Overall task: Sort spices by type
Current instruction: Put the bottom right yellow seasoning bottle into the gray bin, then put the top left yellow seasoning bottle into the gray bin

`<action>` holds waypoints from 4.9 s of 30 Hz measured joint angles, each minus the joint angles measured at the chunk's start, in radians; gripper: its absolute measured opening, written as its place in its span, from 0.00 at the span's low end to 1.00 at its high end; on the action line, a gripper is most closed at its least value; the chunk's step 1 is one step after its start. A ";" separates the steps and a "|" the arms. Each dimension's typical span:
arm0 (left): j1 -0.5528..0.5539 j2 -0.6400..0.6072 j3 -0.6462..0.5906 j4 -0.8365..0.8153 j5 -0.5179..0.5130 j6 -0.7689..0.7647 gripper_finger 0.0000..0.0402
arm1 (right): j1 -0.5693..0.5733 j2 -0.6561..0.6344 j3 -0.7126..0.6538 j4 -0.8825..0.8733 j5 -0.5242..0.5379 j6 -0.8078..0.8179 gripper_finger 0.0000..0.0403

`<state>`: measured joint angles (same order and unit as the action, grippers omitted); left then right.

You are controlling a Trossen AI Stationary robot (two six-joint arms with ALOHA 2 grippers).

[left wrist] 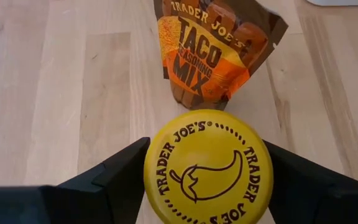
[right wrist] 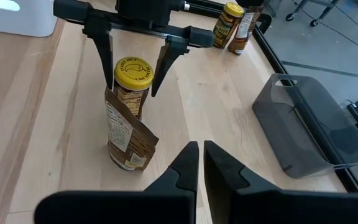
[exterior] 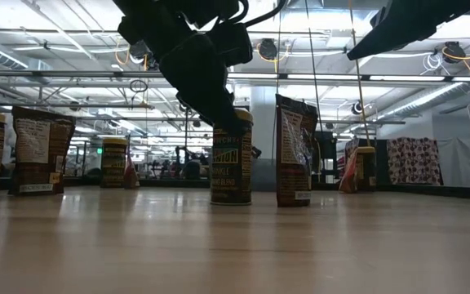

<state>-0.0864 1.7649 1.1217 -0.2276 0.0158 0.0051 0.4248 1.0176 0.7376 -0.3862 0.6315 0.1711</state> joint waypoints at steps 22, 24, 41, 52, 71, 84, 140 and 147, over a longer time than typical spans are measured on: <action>0.041 -0.039 0.151 -0.190 -0.071 0.051 0.59 | 0.000 0.000 -0.058 0.025 0.006 0.004 0.02; 0.060 -0.065 0.160 -0.201 -0.096 0.077 0.59 | 0.000 0.000 -0.079 0.062 0.032 -0.021 0.02; 0.547 -0.157 0.164 -0.008 -0.033 0.065 0.59 | -0.049 0.000 -0.174 0.283 0.070 -0.084 0.02; 0.689 0.081 0.395 -0.080 0.082 0.029 0.59 | -0.072 0.000 -0.175 0.309 0.071 -0.081 0.02; 0.752 0.315 0.510 -0.198 0.042 0.026 0.59 | -0.071 0.000 -0.175 0.301 0.043 -0.079 0.02; 0.760 0.317 0.510 -0.145 0.034 -0.026 0.60 | -0.071 0.000 -0.175 0.303 0.033 -0.043 0.02; 0.616 -0.203 0.671 -1.206 -0.026 0.054 0.72 | -0.071 0.000 -0.175 0.308 0.017 -0.060 0.02; 0.563 -0.300 0.410 -1.205 -0.078 0.026 0.72 | -0.071 0.000 -0.175 0.307 0.017 -0.065 0.02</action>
<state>0.4764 1.4654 1.5322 -1.4327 -0.0624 0.0309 0.3534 1.0172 0.5625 -0.0792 0.6483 0.1060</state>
